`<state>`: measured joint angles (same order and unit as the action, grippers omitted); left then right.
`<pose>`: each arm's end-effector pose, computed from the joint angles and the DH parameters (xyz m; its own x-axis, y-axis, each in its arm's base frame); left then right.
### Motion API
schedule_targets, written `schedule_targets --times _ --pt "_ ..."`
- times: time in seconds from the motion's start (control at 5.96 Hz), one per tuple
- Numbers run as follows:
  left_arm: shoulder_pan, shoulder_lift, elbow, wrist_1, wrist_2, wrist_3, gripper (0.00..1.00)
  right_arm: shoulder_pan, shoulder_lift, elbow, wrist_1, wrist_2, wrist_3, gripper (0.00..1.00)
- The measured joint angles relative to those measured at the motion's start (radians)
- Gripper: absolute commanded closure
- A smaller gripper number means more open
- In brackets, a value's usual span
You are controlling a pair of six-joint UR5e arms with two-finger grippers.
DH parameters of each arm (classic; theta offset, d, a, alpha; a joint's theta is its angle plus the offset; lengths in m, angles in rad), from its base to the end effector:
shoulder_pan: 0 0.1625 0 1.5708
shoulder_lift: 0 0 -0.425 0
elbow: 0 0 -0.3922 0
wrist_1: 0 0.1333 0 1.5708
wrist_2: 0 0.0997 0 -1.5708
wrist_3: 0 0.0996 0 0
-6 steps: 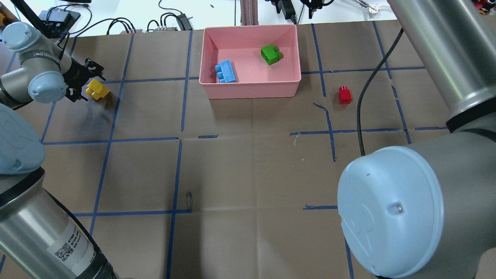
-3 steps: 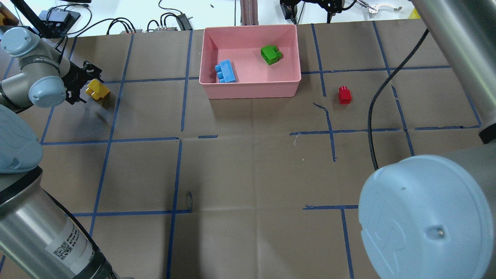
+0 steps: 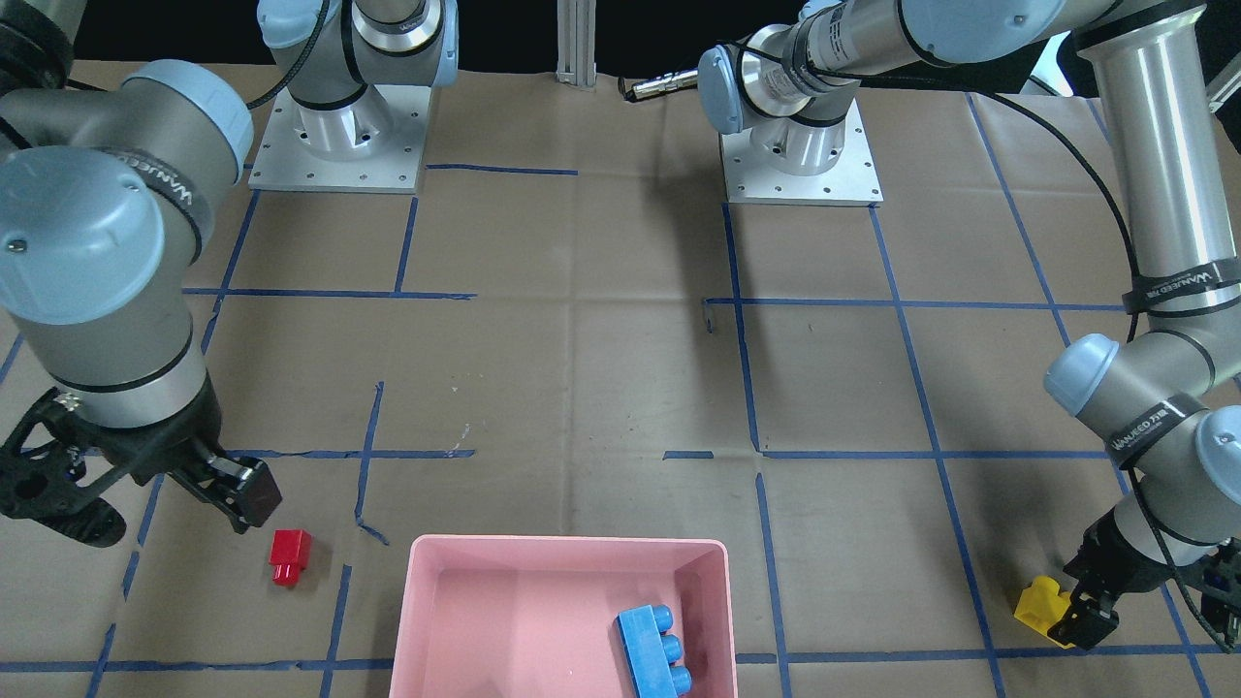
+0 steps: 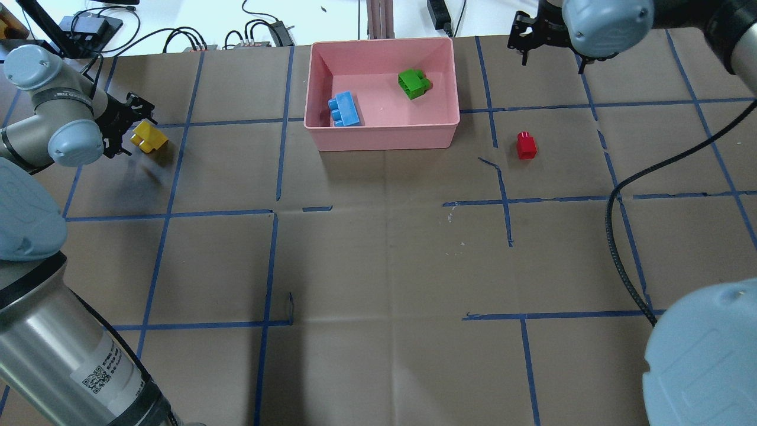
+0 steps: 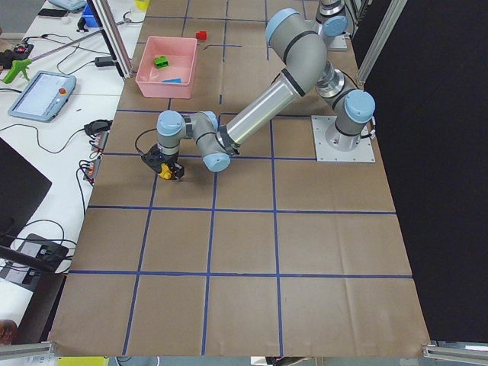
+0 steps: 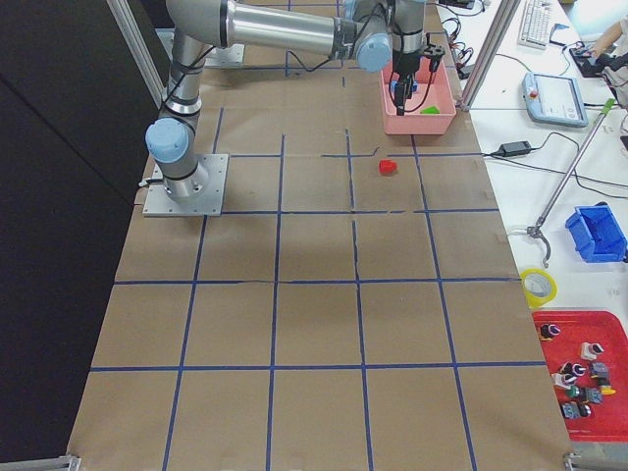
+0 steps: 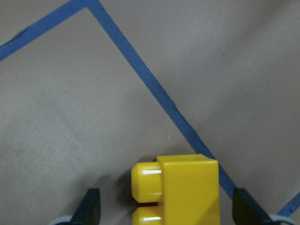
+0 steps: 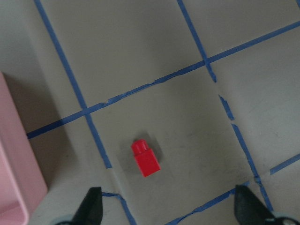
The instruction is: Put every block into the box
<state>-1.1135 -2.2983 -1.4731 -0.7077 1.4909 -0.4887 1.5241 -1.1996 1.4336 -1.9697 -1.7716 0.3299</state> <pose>0.1910 -0.7080 0.1754 -0.5952 -0.7838 0.1771 -0.8030 0.5719 -0.1677 0.0830 -0.6546 0.3877 -0.9097 0.3934 0.1330 0.3602 0.9068 -0.2190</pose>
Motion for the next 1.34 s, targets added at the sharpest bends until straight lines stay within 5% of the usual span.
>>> schedule_targets --times 0.5,1.17,1.34 --pt "-0.005 -0.008 0.000 0.008 -0.014 -0.003 0.23 -0.081 -0.034 0.225 -0.124 0.091 -0.232 0.00" --pt "-0.002 -0.009 -0.004 0.007 -0.064 -0.004 0.63 -0.085 0.014 0.302 -0.244 0.177 -0.483 0.00" --pt "-0.002 -0.007 -0.003 0.005 -0.069 -0.004 0.66 -0.082 0.052 0.297 -0.300 0.179 -0.486 0.00"
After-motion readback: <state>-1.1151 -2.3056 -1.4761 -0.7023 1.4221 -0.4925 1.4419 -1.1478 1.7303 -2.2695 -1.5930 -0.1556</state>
